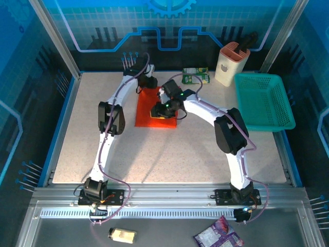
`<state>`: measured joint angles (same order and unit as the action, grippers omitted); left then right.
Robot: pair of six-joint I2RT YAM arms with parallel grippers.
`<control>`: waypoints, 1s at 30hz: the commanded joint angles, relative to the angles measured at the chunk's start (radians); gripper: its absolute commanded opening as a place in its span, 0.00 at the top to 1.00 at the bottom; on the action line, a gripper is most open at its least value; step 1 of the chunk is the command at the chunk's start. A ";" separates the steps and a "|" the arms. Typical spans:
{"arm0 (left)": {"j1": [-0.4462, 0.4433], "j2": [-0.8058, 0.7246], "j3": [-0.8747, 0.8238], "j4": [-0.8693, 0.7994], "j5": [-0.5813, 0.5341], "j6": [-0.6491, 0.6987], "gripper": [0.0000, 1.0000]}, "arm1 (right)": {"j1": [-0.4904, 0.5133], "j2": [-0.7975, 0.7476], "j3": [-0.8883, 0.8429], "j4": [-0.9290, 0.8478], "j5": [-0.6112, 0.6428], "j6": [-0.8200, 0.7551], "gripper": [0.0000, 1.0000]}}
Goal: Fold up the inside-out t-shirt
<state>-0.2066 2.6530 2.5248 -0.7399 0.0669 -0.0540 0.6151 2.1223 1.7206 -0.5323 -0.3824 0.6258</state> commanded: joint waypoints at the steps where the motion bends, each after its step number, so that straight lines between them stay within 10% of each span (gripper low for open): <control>1: 0.019 0.015 0.032 -0.018 0.057 -0.059 0.59 | -0.007 0.058 -0.023 0.055 -0.016 0.055 0.64; 10: 0.055 -0.012 -0.048 -0.124 0.098 -0.123 0.61 | -0.149 0.029 -0.153 -0.005 0.042 -0.016 0.65; 17: 0.054 -0.219 -0.425 -0.081 0.118 -0.160 0.62 | -0.252 -0.107 -0.193 -0.090 0.168 -0.070 0.65; 30: 0.050 -0.683 -1.219 0.207 0.233 -0.405 0.61 | 0.002 -0.116 -0.242 -0.031 -0.017 -0.023 0.65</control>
<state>-0.1543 2.0373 1.4097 -0.5888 0.2317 -0.3752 0.5953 1.9846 1.5192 -0.5564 -0.3454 0.5888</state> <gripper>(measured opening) 0.385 0.352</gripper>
